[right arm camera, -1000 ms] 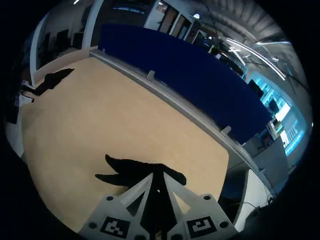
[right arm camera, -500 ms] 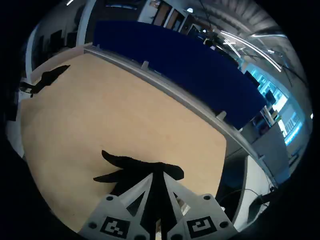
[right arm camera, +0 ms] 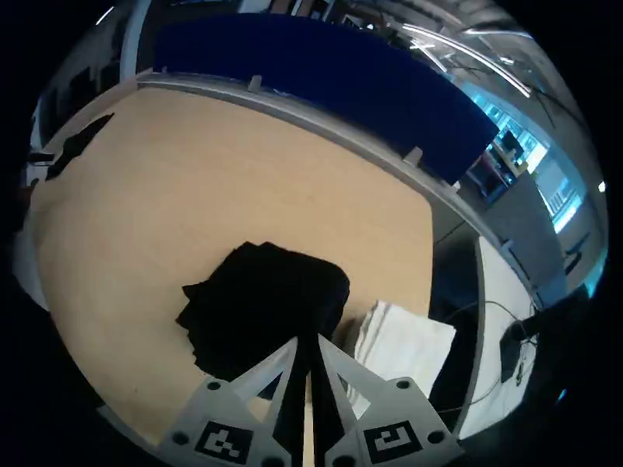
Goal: Fold towel
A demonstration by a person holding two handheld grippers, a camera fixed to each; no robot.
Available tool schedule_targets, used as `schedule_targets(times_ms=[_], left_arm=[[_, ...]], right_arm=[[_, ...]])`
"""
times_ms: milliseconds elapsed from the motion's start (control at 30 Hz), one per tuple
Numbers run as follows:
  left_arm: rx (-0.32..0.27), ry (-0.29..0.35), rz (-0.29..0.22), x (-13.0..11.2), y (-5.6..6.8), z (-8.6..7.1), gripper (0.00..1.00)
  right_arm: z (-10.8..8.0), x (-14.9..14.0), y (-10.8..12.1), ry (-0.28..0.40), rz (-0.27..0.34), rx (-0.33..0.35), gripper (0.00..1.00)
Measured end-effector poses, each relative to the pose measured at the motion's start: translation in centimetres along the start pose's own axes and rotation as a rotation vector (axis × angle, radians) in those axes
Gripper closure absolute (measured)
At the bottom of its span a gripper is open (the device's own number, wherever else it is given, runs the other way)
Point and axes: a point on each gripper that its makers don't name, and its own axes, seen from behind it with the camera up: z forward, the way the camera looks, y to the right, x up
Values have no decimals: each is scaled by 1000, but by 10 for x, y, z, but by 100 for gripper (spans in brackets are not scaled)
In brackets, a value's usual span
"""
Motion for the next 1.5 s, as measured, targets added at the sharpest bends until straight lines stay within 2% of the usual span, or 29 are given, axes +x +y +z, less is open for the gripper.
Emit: schedule_targets(times_ms=[500,800,1200,1400,1500], left_arm=[[7,0,10,0,-1,-3,7],[16,-3,11,-3,-2,-5,7],[21,-4,15,-4,1,-7,6],[23,-3,16,-5,2,-9,7],[24,-3,14,-5,1,-9,7]], right_arm=[[15,-54,-7,-69,90,-9,97],[34,-83,-16,-114,170,-8,97],[57,-100,-23,-151,232,-23,96],[59,-100,-23,-152,238,-27,95],[59,-100,-23,-150,237,-28,90]])
